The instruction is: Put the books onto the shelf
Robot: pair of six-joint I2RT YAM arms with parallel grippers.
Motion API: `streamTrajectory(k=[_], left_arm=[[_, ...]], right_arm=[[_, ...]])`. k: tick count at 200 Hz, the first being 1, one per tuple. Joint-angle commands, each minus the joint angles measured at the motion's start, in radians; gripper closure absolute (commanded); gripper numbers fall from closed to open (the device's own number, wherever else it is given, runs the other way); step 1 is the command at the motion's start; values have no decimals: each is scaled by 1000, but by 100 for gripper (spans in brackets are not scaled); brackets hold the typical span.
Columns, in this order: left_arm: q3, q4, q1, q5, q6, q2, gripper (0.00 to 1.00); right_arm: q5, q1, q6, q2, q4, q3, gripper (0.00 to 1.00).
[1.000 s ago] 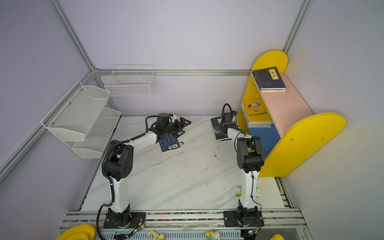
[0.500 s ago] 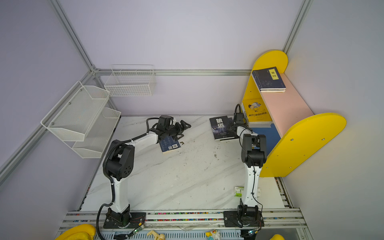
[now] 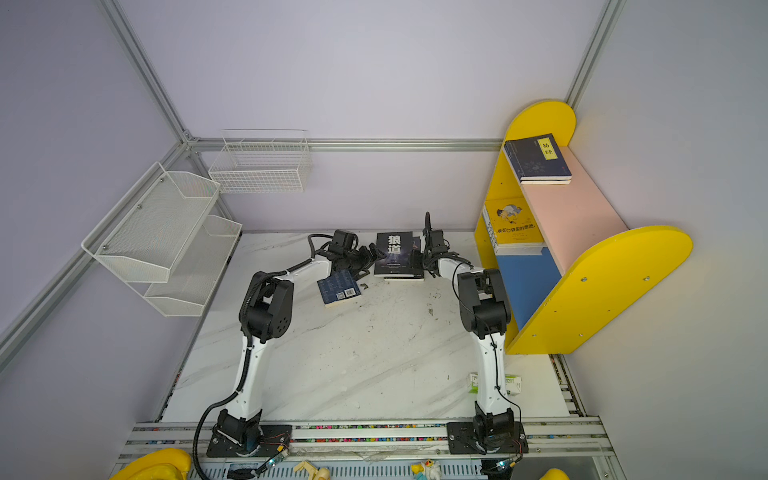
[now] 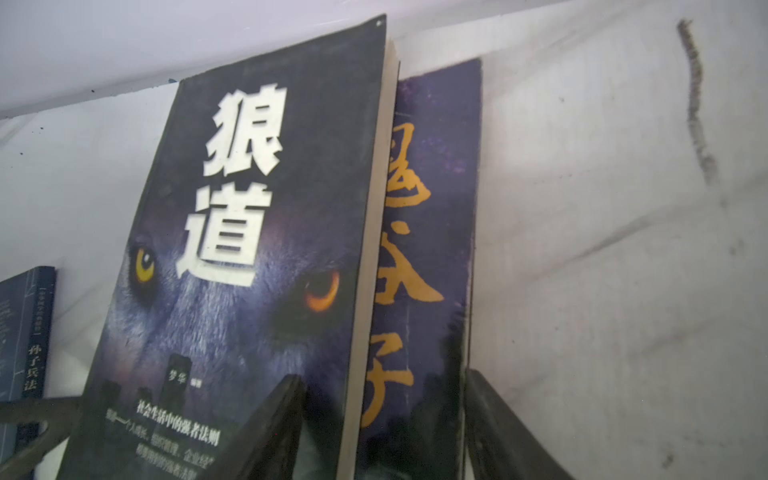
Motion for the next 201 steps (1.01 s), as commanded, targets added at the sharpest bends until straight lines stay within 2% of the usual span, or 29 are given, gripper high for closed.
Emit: streamTrajectory(k=[1,26,53,89,121,157,187,201], left_arm=[[156,-35,11,-46,72,51,0],[211,-17,8,13,36,110,4],[204,6,-3,32,26,119,4],[149,60,-3,71,-10,103,5],[116,101,-5,132,-52,101,5],[68,205,-9,206,-115,91,6],[21,353,-9,274,-212,76,13],[-13,410,-9,285,-238,52,21]], right_arm=[[74,-9,21,4,-90,-8,34],[155,3,66,-37,-66,-12,34],[324,14,149,-70,-70,2,34],[133,40,154,-79,35,-21,37],[161,99,147,-29,2,3,39],[62,124,182,-17,62,-35,42],[-27,142,198,1,95,-65,45],[-30,144,207,4,103,-85,46]])
